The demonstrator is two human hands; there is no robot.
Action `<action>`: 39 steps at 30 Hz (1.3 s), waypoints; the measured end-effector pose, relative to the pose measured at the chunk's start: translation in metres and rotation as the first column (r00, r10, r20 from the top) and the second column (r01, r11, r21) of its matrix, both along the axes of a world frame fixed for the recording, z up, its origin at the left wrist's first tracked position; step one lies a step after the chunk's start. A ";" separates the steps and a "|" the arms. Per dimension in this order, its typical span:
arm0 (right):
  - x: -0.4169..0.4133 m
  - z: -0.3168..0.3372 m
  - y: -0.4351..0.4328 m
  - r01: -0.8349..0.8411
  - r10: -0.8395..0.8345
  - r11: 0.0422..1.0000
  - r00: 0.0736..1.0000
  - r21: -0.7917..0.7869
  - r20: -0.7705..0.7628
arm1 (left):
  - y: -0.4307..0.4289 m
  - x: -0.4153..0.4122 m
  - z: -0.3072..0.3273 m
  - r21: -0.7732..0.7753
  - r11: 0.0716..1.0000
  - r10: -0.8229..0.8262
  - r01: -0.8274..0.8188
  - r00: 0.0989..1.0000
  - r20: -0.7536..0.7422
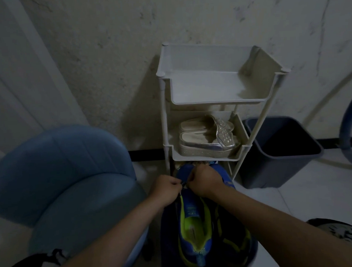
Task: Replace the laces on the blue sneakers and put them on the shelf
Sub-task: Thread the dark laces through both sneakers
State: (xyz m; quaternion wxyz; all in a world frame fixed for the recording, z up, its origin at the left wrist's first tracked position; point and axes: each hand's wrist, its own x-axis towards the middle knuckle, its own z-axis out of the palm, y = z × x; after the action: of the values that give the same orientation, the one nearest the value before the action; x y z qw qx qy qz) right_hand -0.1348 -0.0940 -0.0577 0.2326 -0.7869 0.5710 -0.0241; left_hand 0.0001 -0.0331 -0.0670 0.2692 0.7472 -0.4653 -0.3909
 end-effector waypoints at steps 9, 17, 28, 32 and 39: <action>0.003 -0.005 0.010 0.053 -0.051 0.997 0.998 -0.058 0.041 | 0.000 0.000 -0.004 -0.031 0.999 -0.022 0.024 0.999 0.036; 0.004 -0.011 0.004 0.121 -0.119 0.993 0.989 -0.016 0.082 | -0.004 0.004 -0.009 -0.040 0.999 0.010 -0.010 1.000 0.001; -0.001 -0.009 -0.004 -0.078 0.079 0.995 0.997 -0.063 0.005 | -0.009 0.011 -0.012 -0.076 0.992 -0.091 0.096 0.993 0.074; -0.004 -0.005 -0.007 -0.125 0.125 0.992 0.992 -0.007 -0.012 | -0.011 0.016 -0.009 -0.027 0.992 -0.121 0.120 0.992 -0.026; -0.002 -0.005 -0.007 -0.108 0.105 0.993 0.993 -0.050 -0.058 | -0.013 0.021 -0.004 -0.043 0.986 -0.165 0.164 0.986 -0.026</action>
State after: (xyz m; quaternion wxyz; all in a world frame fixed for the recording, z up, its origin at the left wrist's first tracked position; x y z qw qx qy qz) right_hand -0.1366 -0.1014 -0.0629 0.1969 -0.8226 0.5335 -0.0051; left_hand 0.0208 -0.0463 -0.0713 0.2579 0.6949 -0.5290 -0.4132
